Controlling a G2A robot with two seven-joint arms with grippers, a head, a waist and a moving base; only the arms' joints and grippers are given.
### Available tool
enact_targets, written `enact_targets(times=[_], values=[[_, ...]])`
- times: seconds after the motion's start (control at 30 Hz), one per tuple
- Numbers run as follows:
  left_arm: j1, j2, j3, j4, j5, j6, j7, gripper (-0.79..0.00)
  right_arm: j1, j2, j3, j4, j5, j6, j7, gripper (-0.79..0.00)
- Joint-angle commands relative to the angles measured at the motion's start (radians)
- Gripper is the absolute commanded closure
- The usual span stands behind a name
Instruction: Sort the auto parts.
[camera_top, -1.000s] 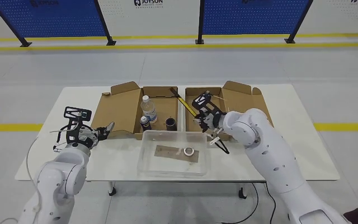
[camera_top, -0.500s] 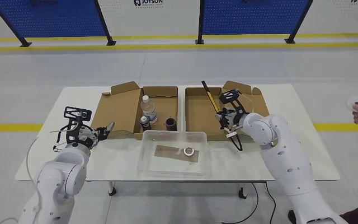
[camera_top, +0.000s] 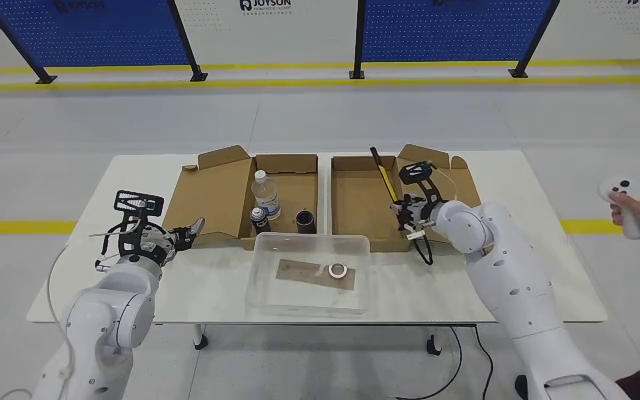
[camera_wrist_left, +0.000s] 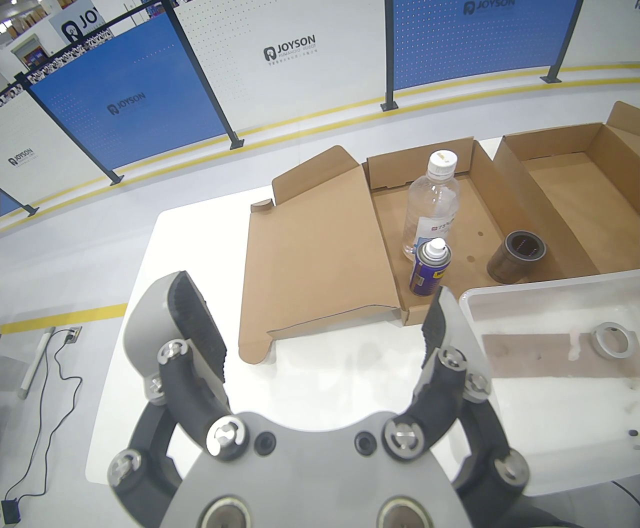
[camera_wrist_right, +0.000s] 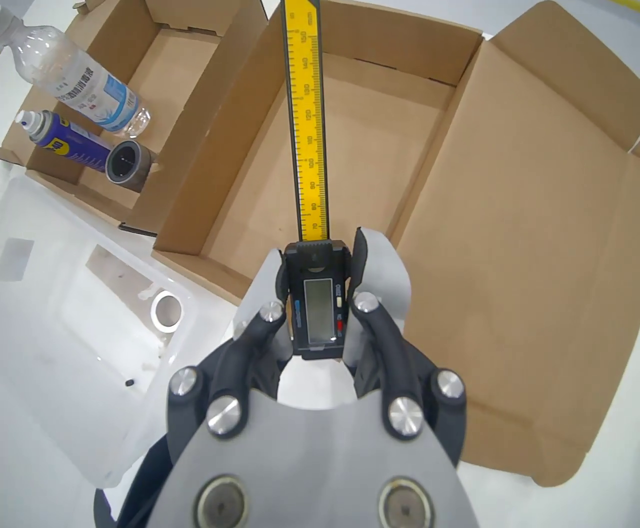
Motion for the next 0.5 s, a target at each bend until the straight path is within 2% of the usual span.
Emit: enact_targets(times=[0.0,0.13,0.2,0.27,0.3,0.37,0.47], values=[[0.000,0.000,0.000,0.000,0.000,0.000,0.000,-0.785,0.008,-0.003,-0.005,0.026,0.013,-0.003,-0.010,0.000],[0.000,0.000,0.000,0.000,0.000,0.000,0.000,-0.785,0.029,-0.009,-0.021,0.078,0.031,-0.010,-0.021,0.000],[0.000,0.000,0.000,0.000,0.000,0.000,0.000,-0.785,0.039,-0.013,-0.029,0.097,0.034,-0.009,-0.025,-0.175],[0.000,0.000,0.000,0.000,0.000,0.000,0.000,-0.785,0.050,-0.015,-0.037,0.116,0.037,-0.014,-0.028,-0.206],[0.000,0.000,0.000,0.000,0.000,0.000,0.000,-0.785,0.054,-0.017,-0.041,0.124,0.039,-0.014,-0.028,-0.246],[0.000,0.000,0.000,0.000,0.000,0.000,0.000,-0.785,0.062,-0.019,-0.047,0.137,0.040,-0.014,-0.028,-0.256],[0.000,0.000,0.000,0.000,0.000,0.000,0.000,-0.785,0.073,-0.021,-0.055,0.151,0.040,-0.017,-0.023,-0.320]])
